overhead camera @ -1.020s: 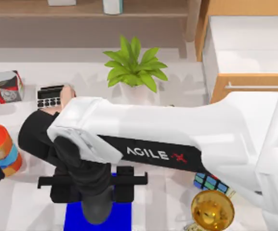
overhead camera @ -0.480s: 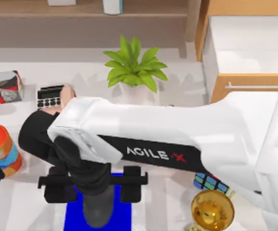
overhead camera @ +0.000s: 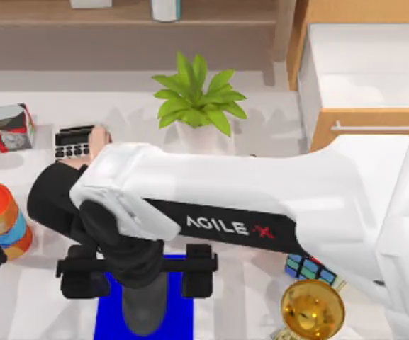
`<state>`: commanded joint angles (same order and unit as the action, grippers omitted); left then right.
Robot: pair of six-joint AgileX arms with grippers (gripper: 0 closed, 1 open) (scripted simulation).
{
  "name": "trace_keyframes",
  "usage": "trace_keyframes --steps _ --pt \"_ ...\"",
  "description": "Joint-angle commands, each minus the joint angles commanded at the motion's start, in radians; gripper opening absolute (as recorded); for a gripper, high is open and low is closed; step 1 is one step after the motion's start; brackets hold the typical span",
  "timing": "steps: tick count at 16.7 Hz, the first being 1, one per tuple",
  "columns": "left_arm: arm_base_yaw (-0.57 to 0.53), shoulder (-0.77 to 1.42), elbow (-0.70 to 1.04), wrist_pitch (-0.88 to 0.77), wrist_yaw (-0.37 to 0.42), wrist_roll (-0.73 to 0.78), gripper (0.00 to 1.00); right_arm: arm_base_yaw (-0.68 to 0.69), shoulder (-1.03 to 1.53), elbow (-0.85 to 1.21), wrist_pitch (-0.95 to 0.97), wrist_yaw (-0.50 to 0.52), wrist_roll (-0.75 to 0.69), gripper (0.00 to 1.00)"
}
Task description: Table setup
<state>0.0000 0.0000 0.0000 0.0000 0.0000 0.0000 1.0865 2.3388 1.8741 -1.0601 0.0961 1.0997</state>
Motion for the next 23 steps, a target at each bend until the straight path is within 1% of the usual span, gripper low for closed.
trace_keyframes --steps 2,4,6,9,12,15,23 --pt "0.000 0.000 0.000 0.000 0.000 0.000 1.00 0.007 -0.021 -0.014 0.017 0.002 -0.020 1.00" --pt "0.000 0.000 0.000 0.000 0.000 0.000 1.00 0.016 -0.066 -0.058 0.070 0.007 -0.076 1.00" --pt "0.000 0.000 0.000 0.000 0.000 0.000 1.00 0.020 -0.124 -0.123 0.152 0.014 -0.157 1.00" --pt "0.000 0.000 0.000 0.000 0.000 0.000 1.00 0.004 -0.230 -0.255 0.331 0.030 -0.324 1.00" --pt "0.000 0.000 0.000 0.000 0.000 0.000 1.00 -0.038 -0.349 -0.417 0.563 0.051 -0.533 1.00" --pt "0.000 0.000 0.000 0.000 0.000 0.000 1.00 -0.101 -0.470 -0.597 0.836 0.077 -0.772 1.00" --pt "0.000 0.000 0.000 0.000 0.000 0.000 1.00 -0.325 -0.714 -1.095 1.662 0.151 -1.496 1.00"
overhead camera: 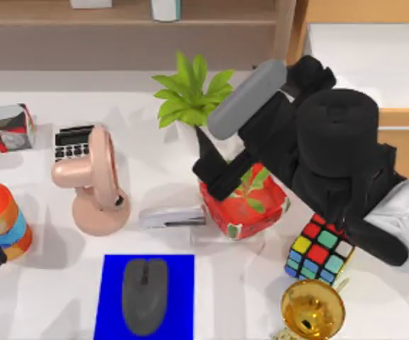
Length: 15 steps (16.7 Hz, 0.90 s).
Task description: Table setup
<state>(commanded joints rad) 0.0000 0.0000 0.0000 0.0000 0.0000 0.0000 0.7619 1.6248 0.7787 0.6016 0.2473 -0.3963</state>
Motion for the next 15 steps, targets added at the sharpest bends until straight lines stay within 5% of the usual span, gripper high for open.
trace_keyframes --steps 9,15 --pt "0.000 0.000 0.000 0.000 0.000 0.000 1.00 -0.270 0.106 -0.454 0.806 0.082 -0.779 1.00" --pt "0.000 0.000 0.000 0.000 0.000 0.000 1.00 -0.397 0.312 -0.558 1.110 0.125 -1.108 1.00"
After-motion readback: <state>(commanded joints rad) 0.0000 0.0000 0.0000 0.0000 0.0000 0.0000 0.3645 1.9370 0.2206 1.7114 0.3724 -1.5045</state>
